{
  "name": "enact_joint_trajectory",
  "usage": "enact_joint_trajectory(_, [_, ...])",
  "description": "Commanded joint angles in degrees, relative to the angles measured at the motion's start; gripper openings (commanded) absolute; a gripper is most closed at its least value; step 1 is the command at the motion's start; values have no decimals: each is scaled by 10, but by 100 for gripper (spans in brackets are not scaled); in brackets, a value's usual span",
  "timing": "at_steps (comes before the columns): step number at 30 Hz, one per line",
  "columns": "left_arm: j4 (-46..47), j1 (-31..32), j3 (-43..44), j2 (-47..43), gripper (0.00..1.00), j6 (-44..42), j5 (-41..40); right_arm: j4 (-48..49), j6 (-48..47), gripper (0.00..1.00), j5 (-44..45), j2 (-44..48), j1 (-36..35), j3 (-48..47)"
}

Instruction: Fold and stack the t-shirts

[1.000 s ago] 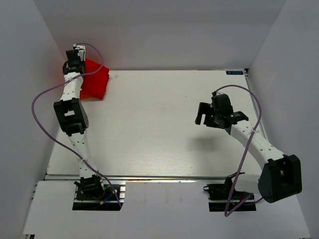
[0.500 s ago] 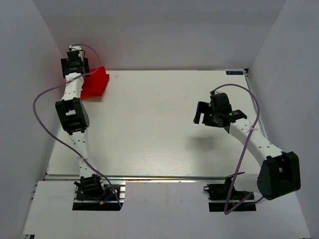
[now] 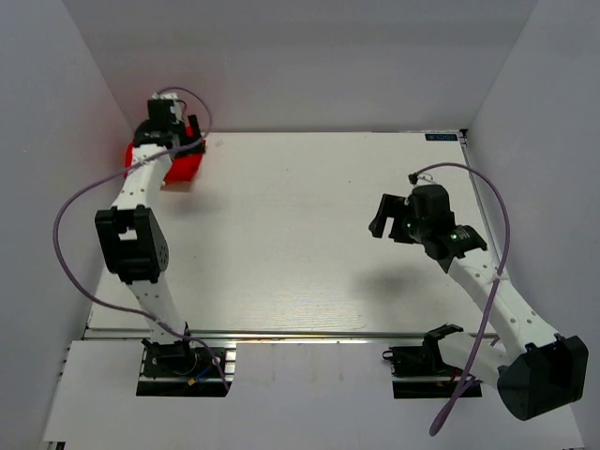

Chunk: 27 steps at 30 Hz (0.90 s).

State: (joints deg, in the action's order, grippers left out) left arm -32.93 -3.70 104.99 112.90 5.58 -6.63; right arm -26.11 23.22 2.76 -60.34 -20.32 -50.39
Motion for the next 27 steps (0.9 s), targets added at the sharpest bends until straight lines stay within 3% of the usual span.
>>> enact_joint_trajectory(1, [0,71,-132,-148,100,118,48,-15,9,90,-14,44,-1,27])
enact_joint_trajectory(2, [22,85,-230,-186,100,128,58,-19,15,90,-9,50,0,37])
enact_joint_trajectory(5, [62,152,-379,-301,100,178,42,-35,18,90,-18,91,-2,69])
enact_joint_trajectory(6, [70,188,-408,-371,100,197,34,-36,20,90,-21,100,-2,78])
enact_joint_trajectory(10, [63,280,-521,-468,100,245,8,-46,12,90,-21,142,-2,117])
enact_joint_trajectory(14, [55,377,-565,-474,100,271,-28,-44,16,90,-15,170,-1,144])
enact_joint_trajectory(19, [22,501,-560,-440,100,320,-104,-41,26,90,-7,211,1,173])
enact_joint_trajectory(22, [-14,539,-540,-429,100,326,-167,-39,24,90,-7,235,-2,177])
enact_joint_trajectory(27, [-14,573,-539,-440,100,326,-197,-40,11,90,-4,269,0,181])
